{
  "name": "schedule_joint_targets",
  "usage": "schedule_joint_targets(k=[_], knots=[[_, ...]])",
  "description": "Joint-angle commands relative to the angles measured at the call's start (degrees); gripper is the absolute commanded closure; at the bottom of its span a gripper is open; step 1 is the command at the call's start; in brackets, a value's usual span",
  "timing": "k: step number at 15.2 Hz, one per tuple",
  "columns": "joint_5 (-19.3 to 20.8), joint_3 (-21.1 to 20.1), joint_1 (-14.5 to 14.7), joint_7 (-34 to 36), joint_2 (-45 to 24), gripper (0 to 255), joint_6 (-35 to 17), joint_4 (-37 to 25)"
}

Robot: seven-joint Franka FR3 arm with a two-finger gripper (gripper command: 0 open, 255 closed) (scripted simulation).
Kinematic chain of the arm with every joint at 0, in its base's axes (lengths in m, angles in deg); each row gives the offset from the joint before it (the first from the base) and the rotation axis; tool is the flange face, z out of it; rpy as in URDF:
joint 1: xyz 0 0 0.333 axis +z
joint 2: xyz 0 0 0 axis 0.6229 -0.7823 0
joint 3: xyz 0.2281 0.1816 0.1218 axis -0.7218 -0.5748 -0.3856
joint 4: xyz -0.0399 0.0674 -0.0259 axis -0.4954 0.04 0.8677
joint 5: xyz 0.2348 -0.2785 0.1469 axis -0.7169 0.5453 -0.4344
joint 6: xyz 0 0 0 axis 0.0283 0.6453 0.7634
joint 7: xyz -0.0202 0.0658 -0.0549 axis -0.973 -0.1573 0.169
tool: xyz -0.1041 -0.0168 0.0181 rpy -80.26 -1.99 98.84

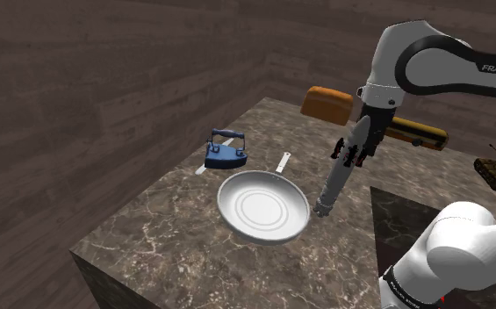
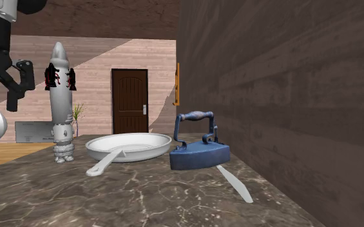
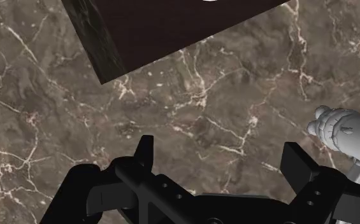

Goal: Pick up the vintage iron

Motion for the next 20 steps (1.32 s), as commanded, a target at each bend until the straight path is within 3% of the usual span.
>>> schedule_joint_targets(k=[1, 10, 20], knots=[[0.0, 0.0, 0.0, 0.0, 0.0, 0, 0.0, 0.0], [-1.7, -3.4, 4.0, -1.5, -19.1, 0, -6.7, -13.3], [-1.1, -7.5, 7.4, -2.8, -39.4, 0, -8.0, -33.2]])
